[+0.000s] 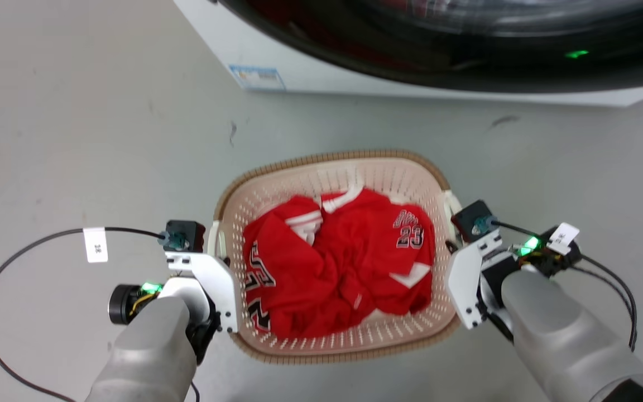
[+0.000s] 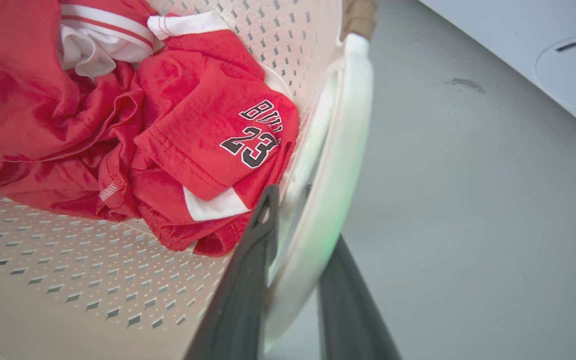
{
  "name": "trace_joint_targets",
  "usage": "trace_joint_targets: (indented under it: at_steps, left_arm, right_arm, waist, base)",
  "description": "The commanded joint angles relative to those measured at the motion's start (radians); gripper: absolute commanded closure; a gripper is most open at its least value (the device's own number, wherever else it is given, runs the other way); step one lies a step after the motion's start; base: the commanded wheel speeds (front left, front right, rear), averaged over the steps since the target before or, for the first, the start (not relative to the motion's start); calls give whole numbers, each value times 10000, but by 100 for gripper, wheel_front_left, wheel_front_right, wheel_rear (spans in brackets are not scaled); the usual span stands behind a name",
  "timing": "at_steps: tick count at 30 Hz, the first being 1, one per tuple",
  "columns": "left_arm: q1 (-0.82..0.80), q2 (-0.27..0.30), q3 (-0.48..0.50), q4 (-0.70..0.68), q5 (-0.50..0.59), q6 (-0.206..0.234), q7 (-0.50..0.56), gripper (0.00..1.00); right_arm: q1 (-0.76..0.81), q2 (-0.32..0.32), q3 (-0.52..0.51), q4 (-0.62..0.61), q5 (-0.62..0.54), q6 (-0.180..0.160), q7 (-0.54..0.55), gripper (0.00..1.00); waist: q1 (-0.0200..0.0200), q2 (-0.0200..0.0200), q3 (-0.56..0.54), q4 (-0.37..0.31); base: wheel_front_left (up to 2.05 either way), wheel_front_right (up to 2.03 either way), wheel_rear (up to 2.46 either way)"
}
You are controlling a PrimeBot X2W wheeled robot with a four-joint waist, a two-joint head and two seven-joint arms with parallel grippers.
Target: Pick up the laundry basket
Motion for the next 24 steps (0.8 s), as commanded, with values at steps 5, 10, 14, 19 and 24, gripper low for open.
trace_joint_targets:
  at_steps: [5, 10, 14, 19, 24]
  left_arm:
    - [504, 166, -532, -263, -436, 6, 676, 100]
    - [939, 278, -1061, -499, -911, 6, 1462, 100]
    - [1263, 359, -1467, -705, -1325, -6, 2080, 100]
    - [1488, 445, -1957, -956, -1778, -8, 2594, 100]
    - [1753, 469, -2377, -1059, -2210, -15, 2957, 100]
  right_arm:
    - [666, 154, 576, -197, 672, 45, 615, 100]
    - [1187, 164, 1103, -518, 1485, 48, 1373, 100]
    - [1551, 46, 1580, -793, 2115, 50, 1886, 100]
    - [1794, -209, 2169, -1063, 2840, 50, 2434, 100]
    - [2035, -428, 2670, -1163, 3474, 50, 2764, 100]
  waist:
    - [0, 0, -1605, -210]
    - [0, 0, -2658, -370]
    - [0, 0, -3398, -485]
    - [0, 0, -4153, -623]
    - [0, 0, -4837, -775]
  base:
    - [0, 0, 0]
    - [0, 0, 0]
    - [0, 0, 0]
    - [0, 0, 0]
    - [0, 0, 0]
